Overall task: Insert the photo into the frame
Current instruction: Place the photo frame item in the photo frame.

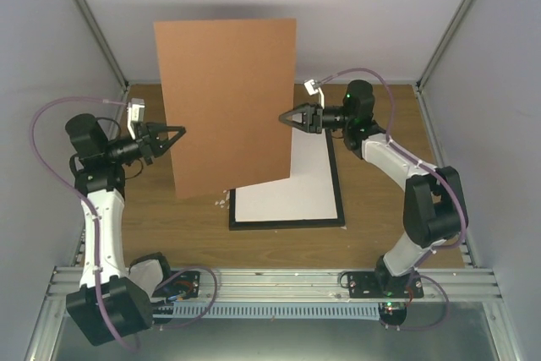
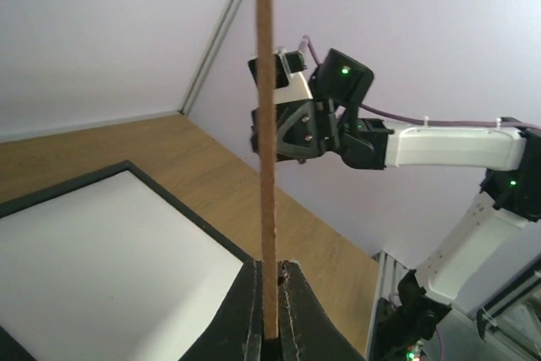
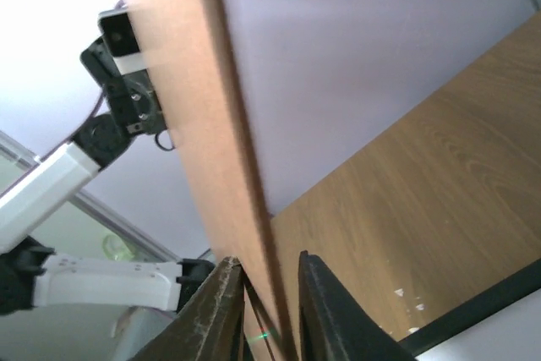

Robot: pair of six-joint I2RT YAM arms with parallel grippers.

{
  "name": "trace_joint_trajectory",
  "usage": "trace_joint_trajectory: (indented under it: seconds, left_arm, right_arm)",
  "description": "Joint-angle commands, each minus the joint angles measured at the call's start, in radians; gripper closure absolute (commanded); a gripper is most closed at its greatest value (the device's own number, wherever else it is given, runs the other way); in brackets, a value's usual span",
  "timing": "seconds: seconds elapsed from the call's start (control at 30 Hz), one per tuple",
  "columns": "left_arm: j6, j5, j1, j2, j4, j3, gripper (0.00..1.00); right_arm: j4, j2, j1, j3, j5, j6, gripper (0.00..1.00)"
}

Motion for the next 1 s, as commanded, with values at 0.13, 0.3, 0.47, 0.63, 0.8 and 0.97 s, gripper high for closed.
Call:
trace_joint_trajectory:
  seconds: [0.13, 0.3, 0.47, 0.63, 0.8, 0.97]
  left_arm:
    - [-0.050, -0.149, -0.097, -0.005, 0.126, -0.042, 0.86]
    - [0.009, -0.258, -0.110, 0.027, 0.083, -0.049, 0.46]
    - [0.044, -0.335, -0.116, 0.068, 0.055, -0.079, 0.22]
    - [0.069, -0.389, -0.130, 0.096, 0.055, -0.096, 0.01]
    - [0.084, -0.415, -0.143, 0.111, 0.051, -0.104, 0.01]
    - [0.105, -0.425, -0.154, 0.135, 0.039, -0.106, 0.01]
  right_arm:
    - [0.127, -0.073, -0.013, -0.026, -0.052, 0.183, 0.99]
    - [-0.118, -0.123, -0.088, -0.033, -0.073, 0.078, 0.99]
    - [-0.418, -0.167, -0.198, -0.081, -0.094, -0.081, 0.99]
    - [-0.622, -0.140, -0.321, -0.127, -0.192, -0.174, 0.99]
    - [-0.943, -0.088, -0.415, -0.059, -0.174, -0.453, 0.99]
    - [-1.091, -0.047, -0.446, -0.039, -0.106, -0.584, 0.99]
